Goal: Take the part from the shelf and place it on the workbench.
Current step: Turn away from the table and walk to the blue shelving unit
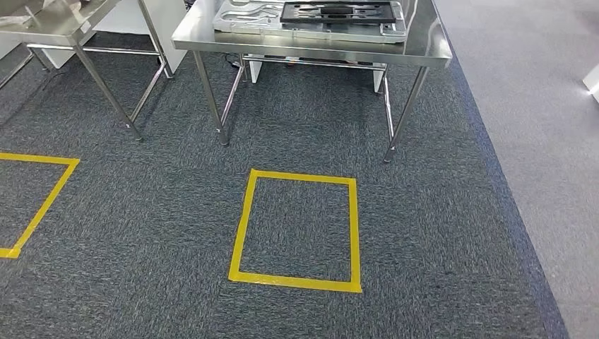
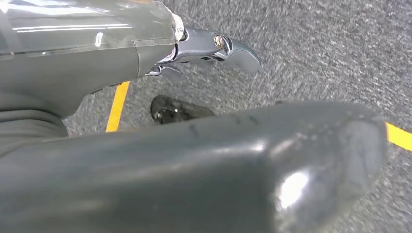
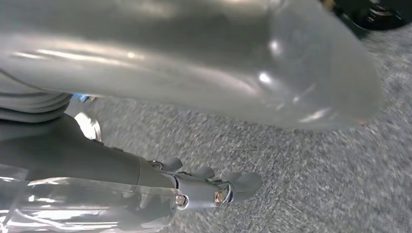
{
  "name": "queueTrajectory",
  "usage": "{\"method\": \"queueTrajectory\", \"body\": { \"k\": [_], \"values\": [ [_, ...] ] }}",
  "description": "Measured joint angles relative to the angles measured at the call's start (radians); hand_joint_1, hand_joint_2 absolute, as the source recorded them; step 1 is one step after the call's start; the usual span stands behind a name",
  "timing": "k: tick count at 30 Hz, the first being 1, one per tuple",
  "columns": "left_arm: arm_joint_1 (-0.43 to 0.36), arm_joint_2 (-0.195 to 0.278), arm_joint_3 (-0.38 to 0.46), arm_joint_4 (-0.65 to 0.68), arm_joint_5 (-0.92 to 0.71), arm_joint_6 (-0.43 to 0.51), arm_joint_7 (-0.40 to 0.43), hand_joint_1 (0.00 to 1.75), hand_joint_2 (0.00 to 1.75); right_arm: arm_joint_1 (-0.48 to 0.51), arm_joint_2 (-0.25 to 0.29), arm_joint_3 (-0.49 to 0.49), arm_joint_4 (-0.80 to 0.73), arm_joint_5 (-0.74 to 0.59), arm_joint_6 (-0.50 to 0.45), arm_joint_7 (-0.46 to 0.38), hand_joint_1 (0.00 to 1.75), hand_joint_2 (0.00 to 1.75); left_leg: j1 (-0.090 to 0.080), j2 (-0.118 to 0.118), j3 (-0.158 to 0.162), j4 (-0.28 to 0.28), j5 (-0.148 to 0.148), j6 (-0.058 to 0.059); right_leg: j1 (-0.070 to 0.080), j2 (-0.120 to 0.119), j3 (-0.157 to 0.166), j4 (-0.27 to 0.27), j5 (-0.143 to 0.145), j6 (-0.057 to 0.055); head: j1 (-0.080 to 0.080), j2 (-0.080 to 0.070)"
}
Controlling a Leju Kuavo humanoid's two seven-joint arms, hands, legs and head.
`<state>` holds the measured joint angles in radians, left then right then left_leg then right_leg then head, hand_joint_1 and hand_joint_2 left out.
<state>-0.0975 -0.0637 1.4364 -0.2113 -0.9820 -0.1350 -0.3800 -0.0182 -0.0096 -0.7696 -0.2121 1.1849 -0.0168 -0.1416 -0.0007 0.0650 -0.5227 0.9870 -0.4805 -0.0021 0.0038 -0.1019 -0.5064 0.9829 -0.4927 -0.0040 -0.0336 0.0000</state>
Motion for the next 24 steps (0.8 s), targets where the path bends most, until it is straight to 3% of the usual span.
{"method": "queueTrajectory", "body": {
  "k": [2, 4, 6, 7, 8, 9, 10, 11, 13, 15, 17, 19, 21, 23, 24],
  "values": [
    [0.004, 0.001, -0.002, 0.000, -0.005, 0.003, 0.006, 0.00, 0.00, -0.004, -0.002, 0.026, 0.000, 0.023, 0.000, 0.018, 0.00, 0.00, 0.002, -0.020, -0.003, -0.003, 0.004, 0.014, -0.001, -0.015, 0.003, 0.000, -0.003, 0.011, 0.000, 0.000],
    [0.006, 0.001, -0.006, 0.000, -0.013, 0.010, 0.024, 0.00, 0.00, -0.005, -0.004, 0.045, 0.001, 0.033, 0.000, 0.031, 0.00, 0.00, 0.005, -0.039, -0.001, -0.011, 0.013, 0.027, -0.006, 0.023, -0.012, 0.040, -0.035, 0.023, 0.000, 0.000],
    [0.004, 0.001, -0.014, 0.000, -0.022, 0.020, 0.047, 0.00, 0.00, -0.002, -0.006, 0.057, 0.001, 0.037, 0.002, 0.043, 0.00, 0.00, 0.005, -0.060, -0.005, -0.013, 0.019, 0.035, -0.012, 0.081, -0.069, 0.159, -0.103, 0.031, 0.000, 0.000],
    [0.004, 0.001, -0.017, 0.000, -0.025, 0.024, 0.057, 0.00, 0.00, 0.000, -0.007, 0.061, 0.002, 0.038, 0.002, 0.048, 0.00, 0.00, 0.004, -0.071, -0.008, -0.012, 0.020, 0.037, -0.013, 0.093, -0.103, 0.228, -0.132, 0.032, 0.000, 0.000],
    [0.005, 0.001, -0.018, 0.000, -0.028, 0.029, 0.067, 0.00, 0.00, 0.001, -0.008, 0.064, 0.002, 0.037, 0.003, 0.053, 0.00, 0.00, 0.003, -0.084, -0.010, -0.011, 0.021, 0.038, -0.013, 0.097, -0.128, 0.276, -0.144, 0.033, 0.000, 0.000],
    [0.007, 0.001, -0.019, 0.000, -0.031, 0.034, 0.076, 0.00, 0.00, 0.002, -0.009, 0.066, 0.002, 0.034, 0.003, 0.057, 0.00, 0.00, 0.003, -0.097, -0.011, -0.009, 0.021, 0.038, -0.013, 0.098, -0.136, 0.287, -0.134, 0.032, 0.000, 0.000],
    [0.009, 0.001, -0.020, 0.000, -0.034, 0.039, 0.085, 0.00, 0.00, 0.002, -0.009, 0.068, 0.003, 0.031, 0.002, 0.060, 0.00, 0.00, 0.002, -0.111, -0.011, -0.007, 0.021, 0.037, -0.014, 0.102, -0.125, 0.259, -0.105, 0.030, 0.000, 0.000],
    [0.010, 0.001, -0.022, 0.000, -0.038, 0.043, 0.093, 0.00, 0.00, 0.003, -0.009, 0.068, 0.003, 0.026, 0.001, 0.062, 0.00, 0.00, 0.002, -0.125, -0.011, -0.004, 0.020, 0.036, -0.014, 0.112, -0.098, 0.198, -0.065, 0.027, 0.000, 0.000],
    [0.010, 0.000, -0.026, 0.000, -0.043, 0.047, 0.104, 0.00, 0.00, 0.003, -0.009, 0.064, 0.004, 0.003, -0.004, 0.065, 0.00, 0.00, 0.001, -0.149, -0.014, 0.002, 0.019, 0.030, -0.016, 0.160, -0.042, 0.070, -0.008, 0.018, 0.000, 0.000],
    [0.011, -0.001, -0.028, 0.000, -0.044, 0.049, 0.112, 0.00, 0.00, 0.001, -0.010, 0.049, 0.004, -0.045, -0.010, 0.062, 0.00, 0.00, 0.003, -0.171, -0.022, 0.005, 0.021, 0.018, -0.015, 0.185, -0.023, 0.019, 0.001, 0.011, 0.000, 0.000],
    [0.016, 0.000, -0.030, 0.000, -0.041, 0.051, 0.117, 0.00, 0.00, -0.005, -0.008, 0.019, 0.004, -0.110, -0.014, 0.054, 0.00, 0.00, 0.005, -0.187, -0.029, 0.004, 0.023, 0.004, -0.015, 0.164, -0.020, 0.011, 0.005, 0.002, 0.000, 0.000],
    [0.020, 0.001, -0.030, 0.000, -0.031, 0.056, 0.119, 0.00, 0.00, -0.009, -0.004, -0.026, 0.004, -0.191, -0.018, 0.043, 0.00, 0.00, 0.003, -0.146, -0.043, 0.034, 0.001, -0.005, -0.019, 0.138, -0.016, 0.000, 0.011, -0.011, 0.000, 0.000],
    [0.017, 0.002, -0.028, 0.000, -0.007, 0.062, 0.120, 0.00, 0.00, -0.010, 0.001, -0.086, 0.004, -0.279, -0.021, 0.033, 0.00, 0.00, 0.005, -0.089, -0.094, 0.142, -0.063, -0.012, -0.019, 0.108, -0.015, -0.006, 0.013, -0.020, 0.000, 0.000],
    [0.014, 0.003, -0.015, 0.000, 0.033, 0.066, 0.119, 0.00, 0.00, -0.011, 0.008, -0.155, 0.004, -0.357, -0.021, 0.023, 0.00, 0.00, 0.010, -0.075, -0.152, 0.268, -0.116, -0.020, -0.016, 0.076, -0.016, -0.005, 0.011, -0.022, 0.000, 0.000],
    [0.015, 0.005, -0.004, 0.000, 0.055, 0.066, 0.117, 0.00, 0.00, -0.013, 0.011, -0.191, 0.004, -0.396, -0.021, 0.018, 0.00, 0.00, 0.012, -0.073, -0.161, 0.290, -0.117, -0.023, -0.016, 0.062, -0.015, -0.005, 0.010, -0.022, 0.000, 0.000]
  ]
}}
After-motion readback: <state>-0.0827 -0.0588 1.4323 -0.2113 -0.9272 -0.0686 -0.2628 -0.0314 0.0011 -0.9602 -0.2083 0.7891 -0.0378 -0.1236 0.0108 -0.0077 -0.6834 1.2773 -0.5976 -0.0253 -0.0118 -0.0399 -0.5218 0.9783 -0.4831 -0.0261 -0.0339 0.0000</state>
